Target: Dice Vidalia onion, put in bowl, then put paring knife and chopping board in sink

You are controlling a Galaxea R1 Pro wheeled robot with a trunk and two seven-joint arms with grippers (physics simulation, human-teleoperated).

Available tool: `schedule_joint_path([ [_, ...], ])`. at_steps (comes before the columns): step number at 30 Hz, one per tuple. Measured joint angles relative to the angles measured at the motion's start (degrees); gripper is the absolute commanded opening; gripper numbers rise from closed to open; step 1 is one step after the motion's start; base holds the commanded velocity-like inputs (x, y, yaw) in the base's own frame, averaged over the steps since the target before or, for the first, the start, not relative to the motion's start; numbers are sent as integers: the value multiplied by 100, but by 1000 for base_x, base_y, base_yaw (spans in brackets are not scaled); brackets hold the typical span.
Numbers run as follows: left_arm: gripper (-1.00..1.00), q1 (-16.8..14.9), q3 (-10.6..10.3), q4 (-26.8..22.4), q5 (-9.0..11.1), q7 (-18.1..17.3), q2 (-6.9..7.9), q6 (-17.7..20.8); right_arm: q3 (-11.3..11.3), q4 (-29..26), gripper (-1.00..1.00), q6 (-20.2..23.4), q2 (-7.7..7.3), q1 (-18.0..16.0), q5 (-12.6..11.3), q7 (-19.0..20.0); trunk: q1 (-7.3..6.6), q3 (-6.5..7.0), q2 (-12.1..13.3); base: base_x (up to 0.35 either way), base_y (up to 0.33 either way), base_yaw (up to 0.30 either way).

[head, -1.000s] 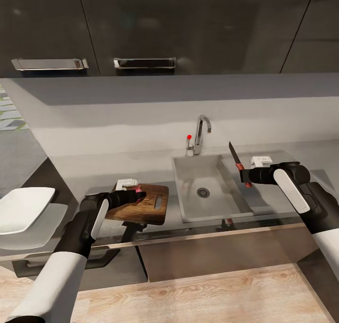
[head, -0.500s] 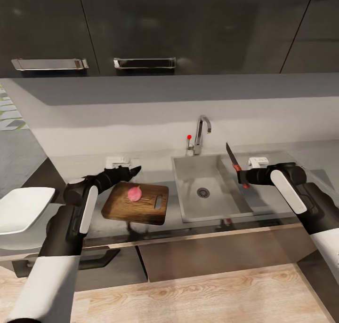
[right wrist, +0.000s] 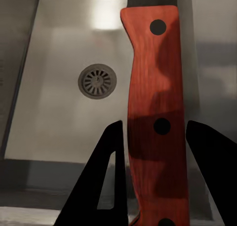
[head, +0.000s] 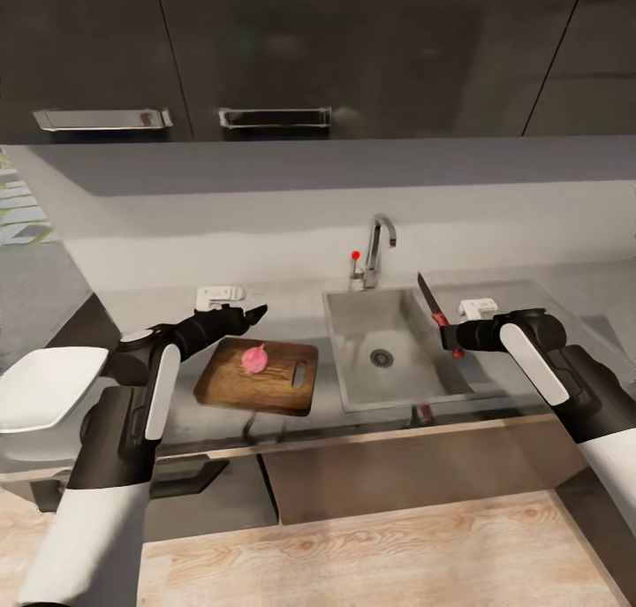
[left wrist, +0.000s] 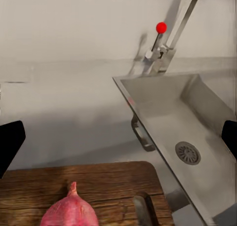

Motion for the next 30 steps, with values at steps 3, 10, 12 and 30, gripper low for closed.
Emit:
schedule_joint_path([
  [3, 100, 0, 0, -5, 5, -2, -20, 2, 1, 1, -100, 0, 0, 0, 2, -1, 1, 0, 0, -267, 119, 0],
  [10, 100, 98, 96, -9, 32, 21, -128, 99, -99, 43, -100, 101, -102, 95, -34, -33, -3, 0, -1, -58, 23, 0],
  [12, 100, 162, 161, -10, 31, 20, -192, 164, -162, 10, -100, 102, -167, 159, -73, -33, -3, 0, -1, 0, 0, 0],
  [30, 100, 299, -135, 218, 16, -29, -219, 224, -562, -334, -100, 72, -259, 230, -89, -40, -3, 0, -1, 0, 0, 0],
])
